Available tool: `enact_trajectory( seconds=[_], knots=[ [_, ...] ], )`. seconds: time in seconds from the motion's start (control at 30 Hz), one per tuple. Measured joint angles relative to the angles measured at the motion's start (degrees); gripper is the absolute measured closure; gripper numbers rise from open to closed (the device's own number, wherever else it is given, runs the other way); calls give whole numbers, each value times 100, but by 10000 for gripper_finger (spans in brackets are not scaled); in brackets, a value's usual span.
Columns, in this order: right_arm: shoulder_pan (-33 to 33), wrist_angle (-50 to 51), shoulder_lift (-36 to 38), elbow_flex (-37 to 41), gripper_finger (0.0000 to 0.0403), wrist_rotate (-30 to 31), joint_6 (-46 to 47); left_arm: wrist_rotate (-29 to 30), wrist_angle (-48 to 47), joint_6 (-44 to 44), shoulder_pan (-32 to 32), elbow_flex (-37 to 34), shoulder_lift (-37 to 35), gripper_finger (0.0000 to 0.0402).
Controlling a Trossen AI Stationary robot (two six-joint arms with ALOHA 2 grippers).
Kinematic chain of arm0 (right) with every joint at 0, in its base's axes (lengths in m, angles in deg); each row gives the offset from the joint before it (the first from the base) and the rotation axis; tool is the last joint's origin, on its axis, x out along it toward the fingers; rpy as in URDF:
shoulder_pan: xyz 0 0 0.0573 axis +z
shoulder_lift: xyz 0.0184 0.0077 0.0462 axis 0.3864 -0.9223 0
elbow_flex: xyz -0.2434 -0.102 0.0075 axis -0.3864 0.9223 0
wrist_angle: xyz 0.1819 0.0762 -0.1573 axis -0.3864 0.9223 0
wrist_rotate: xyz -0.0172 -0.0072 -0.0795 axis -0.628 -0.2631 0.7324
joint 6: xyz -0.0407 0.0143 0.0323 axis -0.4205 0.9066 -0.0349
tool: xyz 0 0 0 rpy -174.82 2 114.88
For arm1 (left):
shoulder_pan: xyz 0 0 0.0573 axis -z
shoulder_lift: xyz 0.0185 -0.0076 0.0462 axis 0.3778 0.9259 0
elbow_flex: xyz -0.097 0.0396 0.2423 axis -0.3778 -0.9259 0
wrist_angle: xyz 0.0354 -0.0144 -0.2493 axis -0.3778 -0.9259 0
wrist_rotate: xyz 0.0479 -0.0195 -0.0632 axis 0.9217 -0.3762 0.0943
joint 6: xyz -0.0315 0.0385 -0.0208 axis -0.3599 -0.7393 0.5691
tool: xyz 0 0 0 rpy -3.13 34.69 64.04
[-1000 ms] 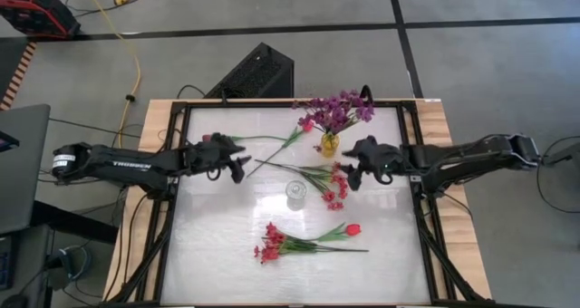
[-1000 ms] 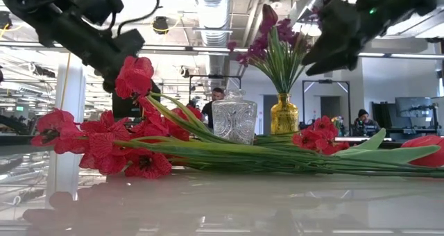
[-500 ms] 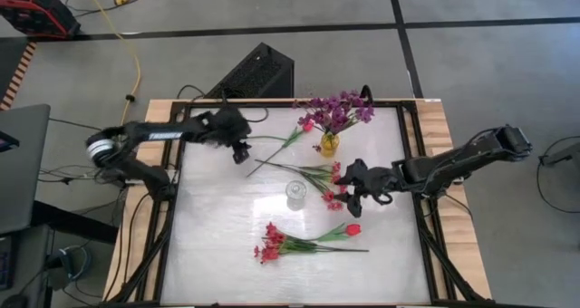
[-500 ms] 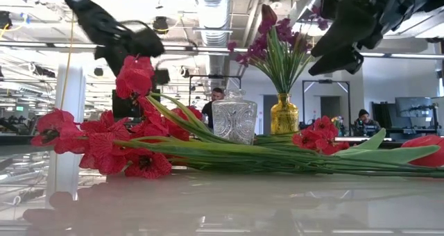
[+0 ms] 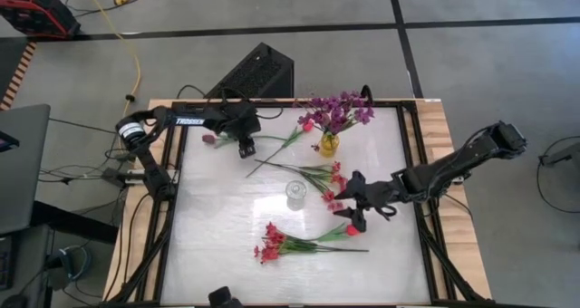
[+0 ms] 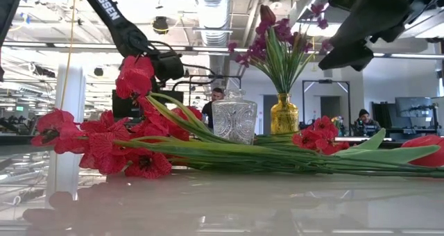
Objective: Sort flowers into vase by color
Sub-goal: Put the purple flower into the yellow vase
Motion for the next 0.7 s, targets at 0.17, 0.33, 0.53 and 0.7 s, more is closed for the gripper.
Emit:
enact_trajectory(
  seconds=[0.17, 0.33, 0.53, 0.7],
  knots=[
    [202, -22, 0, -1, 133, 1, 242, -907, -377, -23, -499, -2, 8, 237],
    [512, -25, 0, -1, 133, 57, 557, -1019, -374, -6, -708, -175, -13, 319],
    [1004, -143, 0, 1, 134, 504, 865, -1434, -468, 96, -677, -287, -83, 395],
    [1274, -568, 2, 1, 133, 849, 746, -1881, -737, 247, -495, -359, -611, 400]
  ],
)
